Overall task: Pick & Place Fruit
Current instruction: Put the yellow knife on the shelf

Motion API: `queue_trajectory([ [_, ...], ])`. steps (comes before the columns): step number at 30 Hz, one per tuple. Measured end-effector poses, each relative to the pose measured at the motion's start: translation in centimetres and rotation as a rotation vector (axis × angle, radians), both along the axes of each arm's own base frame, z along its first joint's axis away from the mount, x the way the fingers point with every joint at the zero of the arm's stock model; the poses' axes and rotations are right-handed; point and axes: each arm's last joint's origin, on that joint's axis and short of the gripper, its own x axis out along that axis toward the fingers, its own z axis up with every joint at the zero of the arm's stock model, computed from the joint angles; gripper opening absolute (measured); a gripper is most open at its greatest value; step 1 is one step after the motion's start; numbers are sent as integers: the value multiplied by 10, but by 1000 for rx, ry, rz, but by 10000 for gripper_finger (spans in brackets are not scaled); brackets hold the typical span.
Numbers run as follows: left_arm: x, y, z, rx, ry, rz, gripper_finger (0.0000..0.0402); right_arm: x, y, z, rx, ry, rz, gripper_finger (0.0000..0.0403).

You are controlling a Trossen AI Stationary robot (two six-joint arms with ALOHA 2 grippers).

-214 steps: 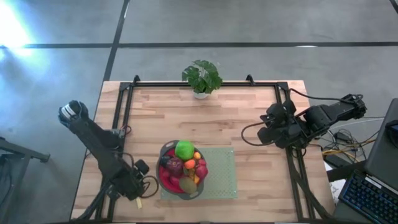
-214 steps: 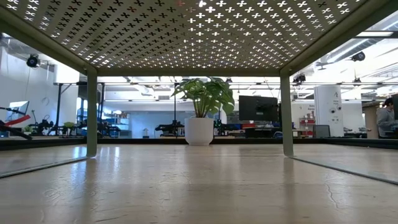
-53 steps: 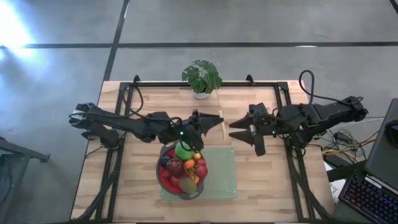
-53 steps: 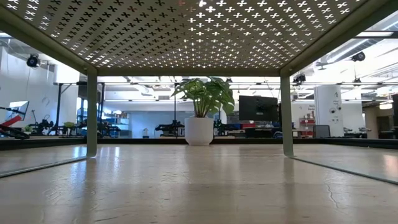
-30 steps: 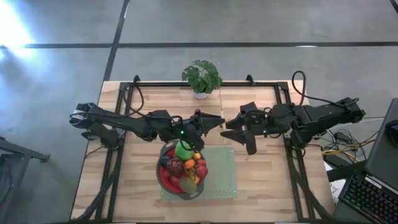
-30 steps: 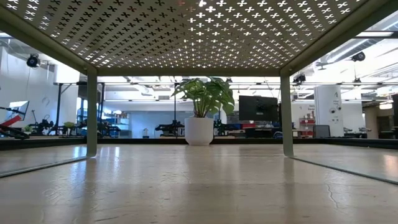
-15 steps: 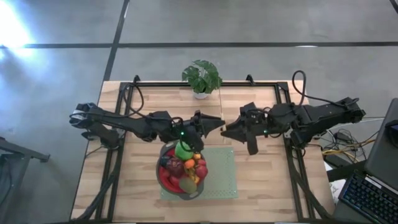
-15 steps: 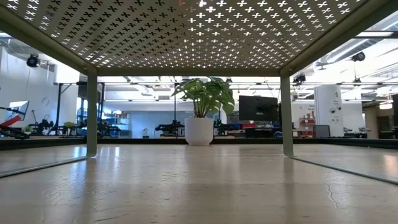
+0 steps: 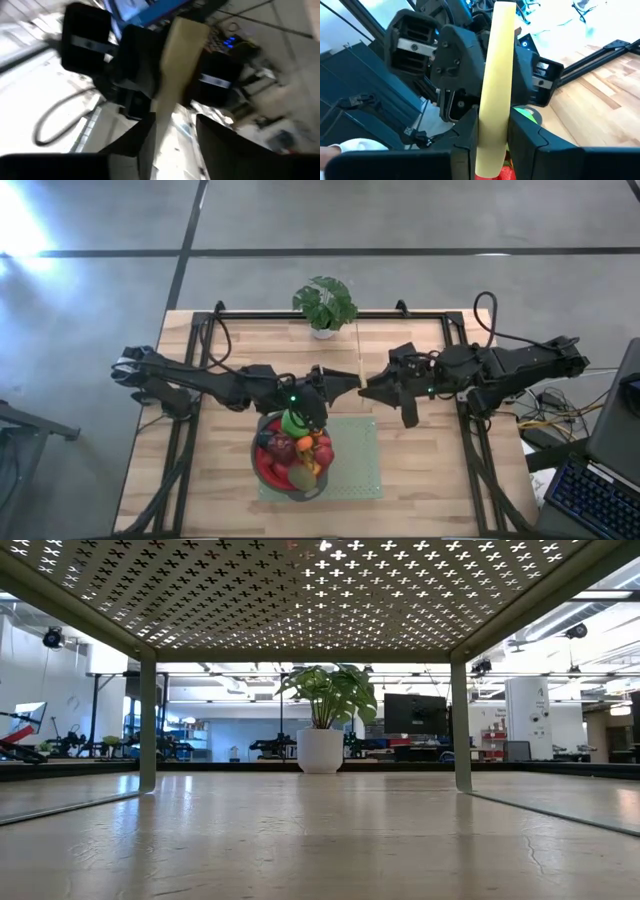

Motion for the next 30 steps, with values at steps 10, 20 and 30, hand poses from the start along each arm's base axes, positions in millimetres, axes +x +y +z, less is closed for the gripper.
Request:
queue_trajectory([
  [10,-44,-1,15,-468,71,-35,171,-19,-7,-11,45,174,-112,70],
  [20,-126,20,57,-1081,-94,-136,155,-9,1,-41,166,400,-213,70],
  [30,-189,39,65,-1334,-104,-130,154,9,39,-68,315,506,-251,70],
])
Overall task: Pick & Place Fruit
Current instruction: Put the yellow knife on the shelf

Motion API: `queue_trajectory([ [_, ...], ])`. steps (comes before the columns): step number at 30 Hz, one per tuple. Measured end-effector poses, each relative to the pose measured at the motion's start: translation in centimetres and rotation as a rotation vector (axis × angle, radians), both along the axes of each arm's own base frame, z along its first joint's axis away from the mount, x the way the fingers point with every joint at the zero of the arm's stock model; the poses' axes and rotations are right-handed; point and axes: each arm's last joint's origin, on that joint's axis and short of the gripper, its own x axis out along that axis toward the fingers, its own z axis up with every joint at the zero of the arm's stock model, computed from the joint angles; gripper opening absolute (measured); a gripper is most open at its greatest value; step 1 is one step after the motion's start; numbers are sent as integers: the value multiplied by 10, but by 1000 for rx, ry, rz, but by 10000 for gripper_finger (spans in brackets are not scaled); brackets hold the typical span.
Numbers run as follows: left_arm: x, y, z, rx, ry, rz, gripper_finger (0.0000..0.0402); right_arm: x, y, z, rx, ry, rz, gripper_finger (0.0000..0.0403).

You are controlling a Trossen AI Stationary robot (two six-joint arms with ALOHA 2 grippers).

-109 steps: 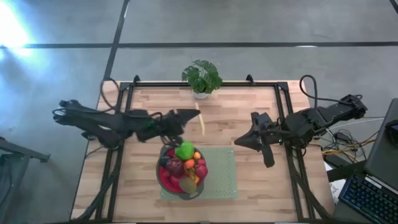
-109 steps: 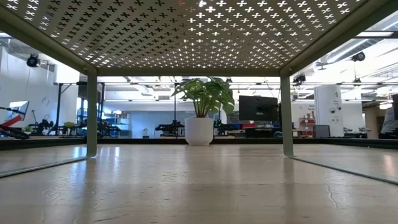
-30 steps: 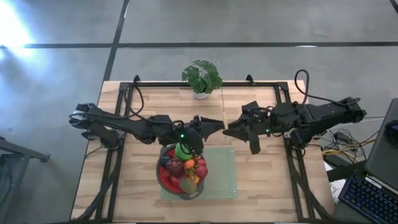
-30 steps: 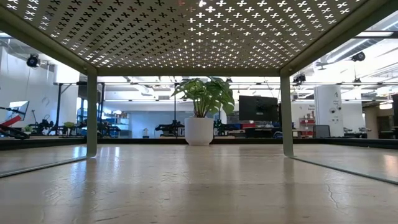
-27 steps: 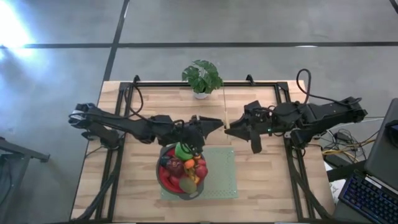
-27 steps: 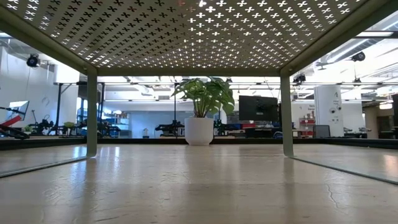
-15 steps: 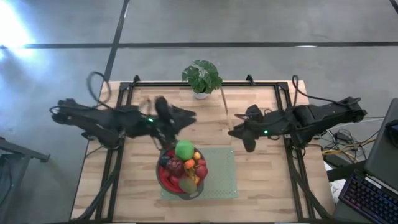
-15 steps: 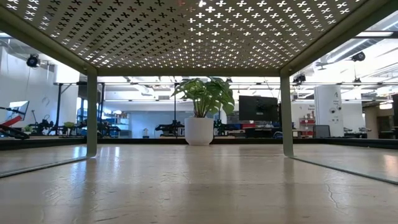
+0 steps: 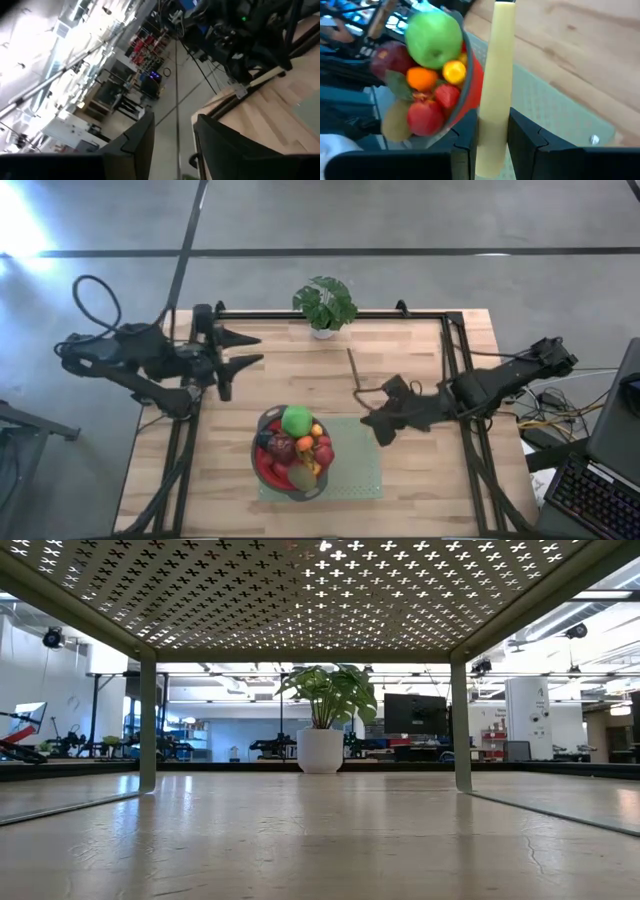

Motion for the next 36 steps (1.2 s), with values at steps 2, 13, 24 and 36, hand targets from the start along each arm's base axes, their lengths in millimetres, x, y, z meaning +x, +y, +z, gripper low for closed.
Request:
queue_trajectory([
  [2,-9,3,0,-16,10,0,155,3,8,-7,27,28,-22,70],
  [13,-25,7,0,-42,11,0,156,20,51,-46,157,150,-139,70],
  [24,-24,7,-1,-36,20,0,155,45,90,-55,206,246,-186,70],
  [36,-25,7,-2,-31,32,0,154,61,121,-83,257,360,-242,70],
])
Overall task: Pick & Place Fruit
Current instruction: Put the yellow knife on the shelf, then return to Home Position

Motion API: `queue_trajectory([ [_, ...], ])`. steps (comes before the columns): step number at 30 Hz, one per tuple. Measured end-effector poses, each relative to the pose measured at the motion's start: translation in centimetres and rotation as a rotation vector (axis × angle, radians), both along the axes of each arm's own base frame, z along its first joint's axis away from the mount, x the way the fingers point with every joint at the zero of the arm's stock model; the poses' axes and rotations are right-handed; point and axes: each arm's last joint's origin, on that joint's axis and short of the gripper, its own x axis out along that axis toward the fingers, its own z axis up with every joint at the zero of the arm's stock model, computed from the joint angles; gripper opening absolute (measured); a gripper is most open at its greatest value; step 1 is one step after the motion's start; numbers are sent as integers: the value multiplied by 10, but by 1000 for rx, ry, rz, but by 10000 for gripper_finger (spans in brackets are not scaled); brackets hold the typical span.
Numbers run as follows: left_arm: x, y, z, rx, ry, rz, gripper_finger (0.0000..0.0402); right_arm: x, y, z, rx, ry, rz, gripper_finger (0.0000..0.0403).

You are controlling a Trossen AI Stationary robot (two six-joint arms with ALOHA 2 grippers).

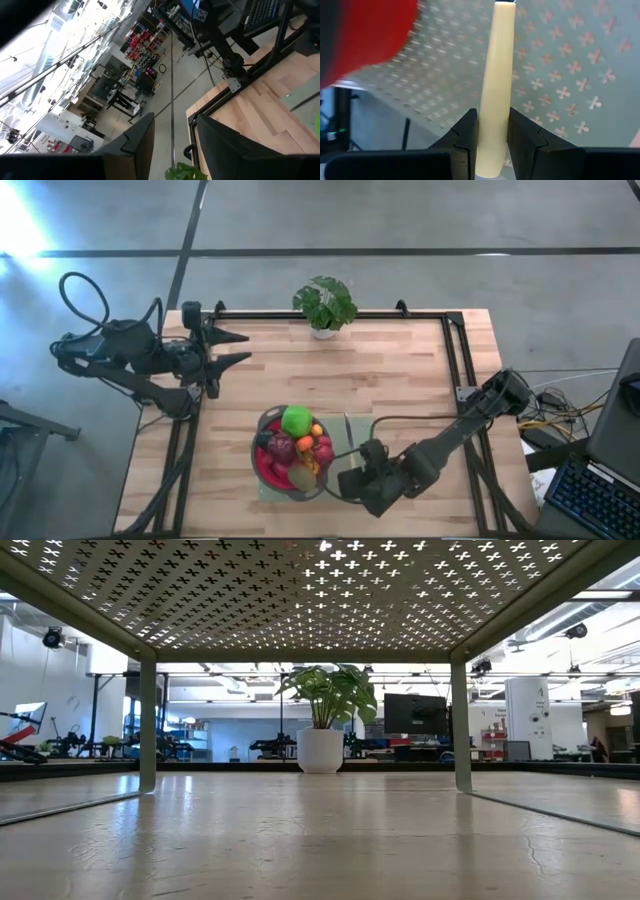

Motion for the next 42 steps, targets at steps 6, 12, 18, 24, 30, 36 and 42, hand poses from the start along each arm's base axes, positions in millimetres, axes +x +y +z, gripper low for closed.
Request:
queue_trajectory([
  [6,0,0,0,0,0,0,156,2,2,-6,22,24,-5,81],
  [12,1,0,0,0,2,0,154,2,3,-6,24,29,6,90],
  [18,3,-1,-1,2,10,0,155,1,2,-4,16,30,39,111],
  [24,3,-1,-1,-9,9,0,156,-1,2,-1,27,39,79,147],
  [30,3,-1,-3,-6,30,0,154,-20,-13,24,-56,73,76,159],
  [36,2,-1,-5,-35,41,2,155,-48,-37,69,-234,121,109,130],
  [42,-6,2,-4,-93,18,4,112,-71,-72,109,-466,80,217,79],
])
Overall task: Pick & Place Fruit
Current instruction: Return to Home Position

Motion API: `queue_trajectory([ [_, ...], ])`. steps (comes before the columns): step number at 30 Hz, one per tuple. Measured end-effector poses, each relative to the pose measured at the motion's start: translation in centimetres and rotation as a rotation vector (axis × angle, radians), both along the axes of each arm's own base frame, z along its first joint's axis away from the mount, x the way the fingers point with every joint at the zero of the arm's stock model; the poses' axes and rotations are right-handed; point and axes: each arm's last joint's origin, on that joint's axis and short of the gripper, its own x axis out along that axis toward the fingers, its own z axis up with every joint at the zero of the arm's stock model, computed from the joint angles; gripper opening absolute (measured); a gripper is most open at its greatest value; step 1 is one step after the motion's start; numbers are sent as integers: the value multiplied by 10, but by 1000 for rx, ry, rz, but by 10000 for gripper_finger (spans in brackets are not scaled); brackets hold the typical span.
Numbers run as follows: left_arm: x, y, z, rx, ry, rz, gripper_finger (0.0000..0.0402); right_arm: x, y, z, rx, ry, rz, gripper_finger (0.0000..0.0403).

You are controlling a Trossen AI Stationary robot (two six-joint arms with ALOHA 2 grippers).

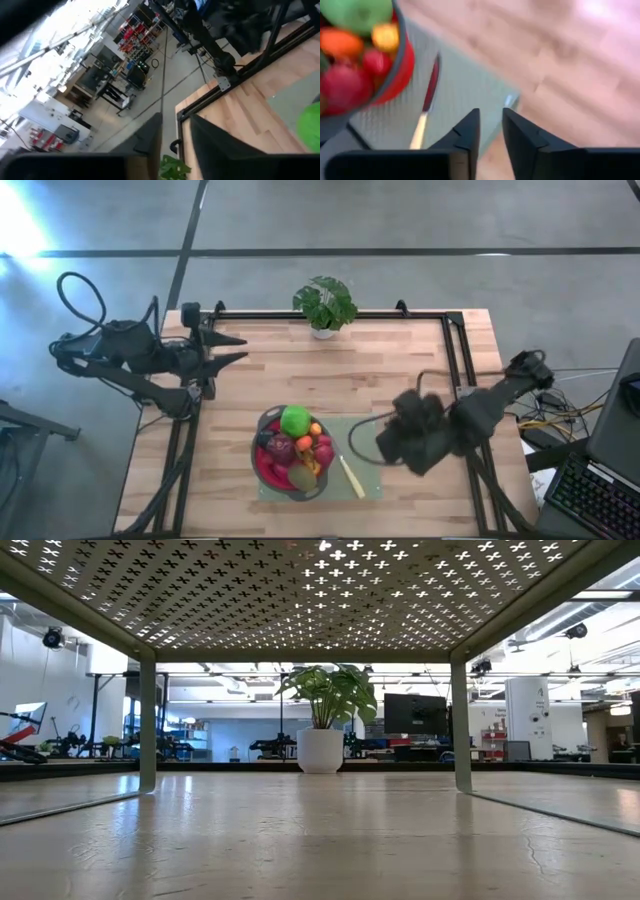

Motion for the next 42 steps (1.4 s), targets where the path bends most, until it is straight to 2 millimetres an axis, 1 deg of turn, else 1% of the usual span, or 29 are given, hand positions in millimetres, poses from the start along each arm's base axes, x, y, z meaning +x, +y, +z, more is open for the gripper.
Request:
queue_trajectory([
  [4,-11,3,-3,-71,9,-6,39,-14,-32,19,-182,-40,79,26],
  [5,-14,4,-4,-84,9,-5,21,-17,-41,23,-241,-44,91,17],
  [6,-16,5,-6,-99,3,-4,11,-21,-51,28,-293,-51,93,14],
  [10,-27,7,-18,-165,-28,-33,5,-35,-90,38,-426,-56,90,8],
  [13,-34,9,-33,-185,-39,-51,4,-44,-119,39,-450,-65,86,8],
  [17,-44,14,-54,-213,-102,-39,3,-57,-152,30,-450,-72,83,8],
  [20,-54,17,-70,-250,-144,-35,2,-64,-169,17,-459,-120,133,8],
  [25,-70,21,-99,-343,-184,-47,1,-67,-189,-5,-509,-313,335,8],
  [27,-76,22,-108,-390,-231,-51,1,-69,-196,-14,-538,-358,399,8],
  [28,-75,22,-114,-404,-239,-52,1,-71,-200,-19,-551,-371,423,8],
  [30,-70,21,-136,-404,-209,-55,1,-75,-206,-28,-568,-384,446,8],
  [32,-69,20,-147,-418,-259,-66,1,-80,-210,-38,-580,-377,450,8],
  [36,-62,19,-176,-445,-294,-56,1,-92,-211,-52,-635,-385,455,8],
  [39,-55,18,-205,-466,-252,-48,1,-101,-207,-63,-670,-413,465,8],
  [42,-54,18,-220,-491,-280,-54,0,-111,-202,-73,-687,-456,479,8],
])
